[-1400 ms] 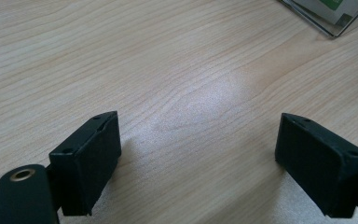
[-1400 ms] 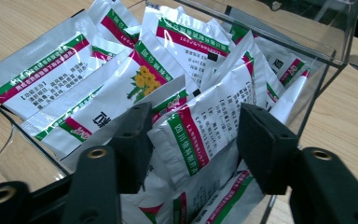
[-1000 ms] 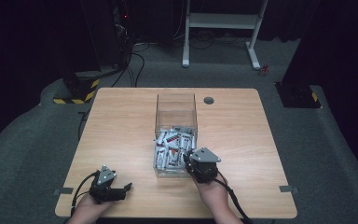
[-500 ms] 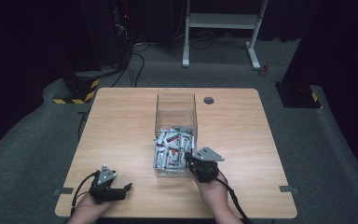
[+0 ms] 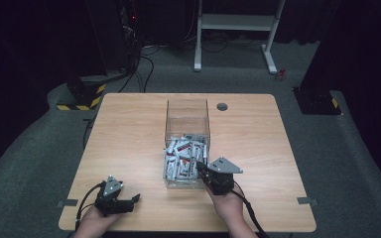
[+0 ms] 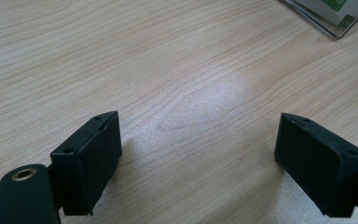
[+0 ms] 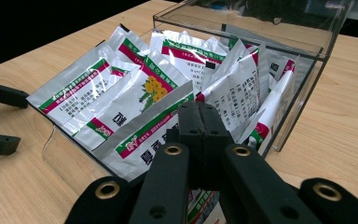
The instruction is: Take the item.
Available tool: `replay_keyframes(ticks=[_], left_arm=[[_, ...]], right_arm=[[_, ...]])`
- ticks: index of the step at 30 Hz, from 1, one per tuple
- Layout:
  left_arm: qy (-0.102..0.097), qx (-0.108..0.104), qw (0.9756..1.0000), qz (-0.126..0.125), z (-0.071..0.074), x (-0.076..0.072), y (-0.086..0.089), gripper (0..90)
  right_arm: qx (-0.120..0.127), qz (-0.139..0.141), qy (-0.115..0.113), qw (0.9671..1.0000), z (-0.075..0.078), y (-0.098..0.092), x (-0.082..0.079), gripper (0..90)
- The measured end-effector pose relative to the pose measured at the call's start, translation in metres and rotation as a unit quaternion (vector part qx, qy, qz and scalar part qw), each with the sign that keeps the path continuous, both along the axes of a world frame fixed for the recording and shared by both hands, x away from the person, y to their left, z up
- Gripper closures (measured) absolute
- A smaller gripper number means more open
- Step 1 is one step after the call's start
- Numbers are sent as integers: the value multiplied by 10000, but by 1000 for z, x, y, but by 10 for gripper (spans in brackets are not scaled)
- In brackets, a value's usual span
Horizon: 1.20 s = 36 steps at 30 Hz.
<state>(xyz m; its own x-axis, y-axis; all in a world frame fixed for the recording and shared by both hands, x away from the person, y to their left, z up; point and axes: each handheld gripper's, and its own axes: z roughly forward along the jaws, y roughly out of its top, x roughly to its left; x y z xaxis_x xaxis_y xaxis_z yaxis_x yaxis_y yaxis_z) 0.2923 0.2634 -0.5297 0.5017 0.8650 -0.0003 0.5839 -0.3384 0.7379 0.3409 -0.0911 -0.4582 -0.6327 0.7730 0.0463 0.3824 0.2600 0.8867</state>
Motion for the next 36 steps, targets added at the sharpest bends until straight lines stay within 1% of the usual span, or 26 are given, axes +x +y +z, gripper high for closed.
replay_keyframes(ticks=[3,7,10,19,27,36], left_arm=[[-1,0,10000,5,0,0,0,151],[-1,-2,10000,8,0,0,0,151],[-1,-2,10000,8,0,0,0,151],[-2,1,10000,10,0,0,0,151],[-1,-2,10000,9,0,0,0,152],[-2,-2,10000,10,0,0,0,151]], right_arm=[[46,17,-31,10000,-1,-1,0,900],[181,32,-36,9998,-2,-4,-2,900],[177,78,-107,9998,-1,-6,-3,900],[354,99,-251,9990,3,-11,-5,900],[427,91,-359,9984,6,-13,-6,900],[481,88,-413,9979,9,-13,-8,900]])
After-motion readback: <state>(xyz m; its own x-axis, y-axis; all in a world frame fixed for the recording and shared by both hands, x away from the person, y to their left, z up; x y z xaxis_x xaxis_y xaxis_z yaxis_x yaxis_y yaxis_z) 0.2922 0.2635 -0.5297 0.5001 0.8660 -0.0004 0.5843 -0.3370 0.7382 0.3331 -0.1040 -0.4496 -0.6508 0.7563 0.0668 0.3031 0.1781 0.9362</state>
